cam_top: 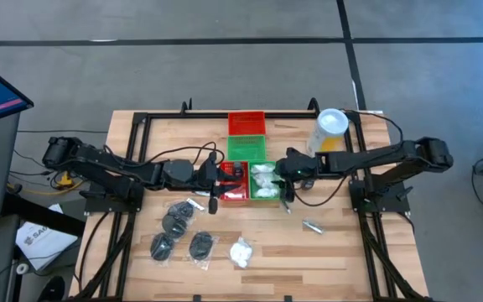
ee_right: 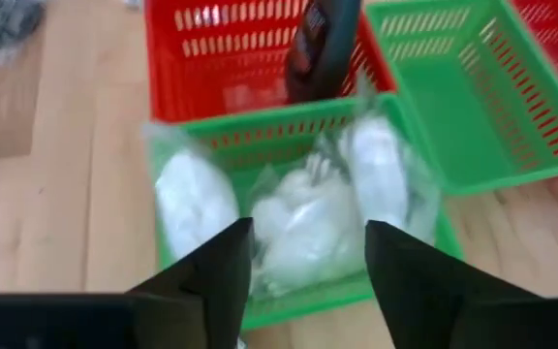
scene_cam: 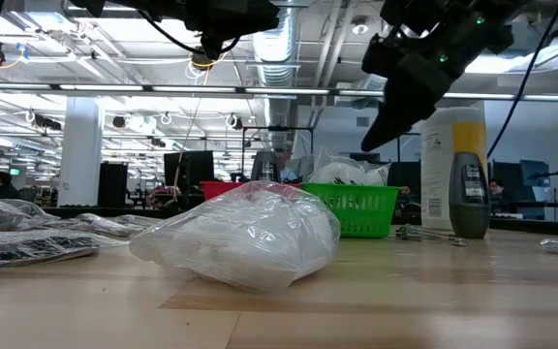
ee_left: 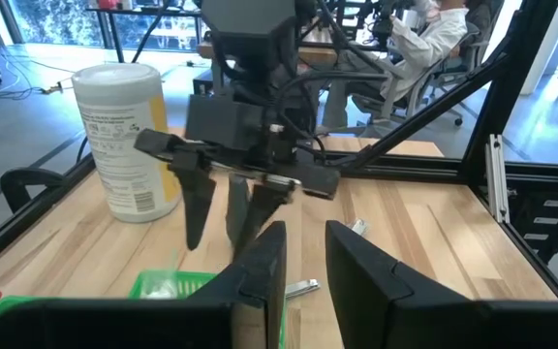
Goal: Pick & Place Travel size toiletries
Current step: Put the silver nail cutter into the top green bin
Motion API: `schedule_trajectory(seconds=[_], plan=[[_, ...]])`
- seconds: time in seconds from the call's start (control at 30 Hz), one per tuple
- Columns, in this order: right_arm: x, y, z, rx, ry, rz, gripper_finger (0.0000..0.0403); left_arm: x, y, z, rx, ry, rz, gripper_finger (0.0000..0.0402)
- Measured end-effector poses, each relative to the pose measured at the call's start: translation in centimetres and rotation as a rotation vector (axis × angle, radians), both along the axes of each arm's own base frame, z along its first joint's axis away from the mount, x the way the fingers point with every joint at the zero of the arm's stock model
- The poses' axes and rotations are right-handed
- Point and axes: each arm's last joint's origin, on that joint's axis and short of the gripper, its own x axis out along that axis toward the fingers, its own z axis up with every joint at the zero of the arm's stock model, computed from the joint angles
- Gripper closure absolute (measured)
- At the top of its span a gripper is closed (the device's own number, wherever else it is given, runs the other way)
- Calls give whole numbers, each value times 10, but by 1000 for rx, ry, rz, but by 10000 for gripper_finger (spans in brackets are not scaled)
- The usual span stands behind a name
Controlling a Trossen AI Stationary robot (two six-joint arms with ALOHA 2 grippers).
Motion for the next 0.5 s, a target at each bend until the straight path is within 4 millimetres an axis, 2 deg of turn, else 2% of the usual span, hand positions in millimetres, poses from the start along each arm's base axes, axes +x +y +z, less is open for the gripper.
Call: schedule_trajectory(seconds=[0.2,0.5], plan=[[-6,19,-3,85,46,-1,194,0,0,0,-3,0,4,335],[-15,47,-8,192,122,-44,217,0,0,0,-3,0,4,335]])
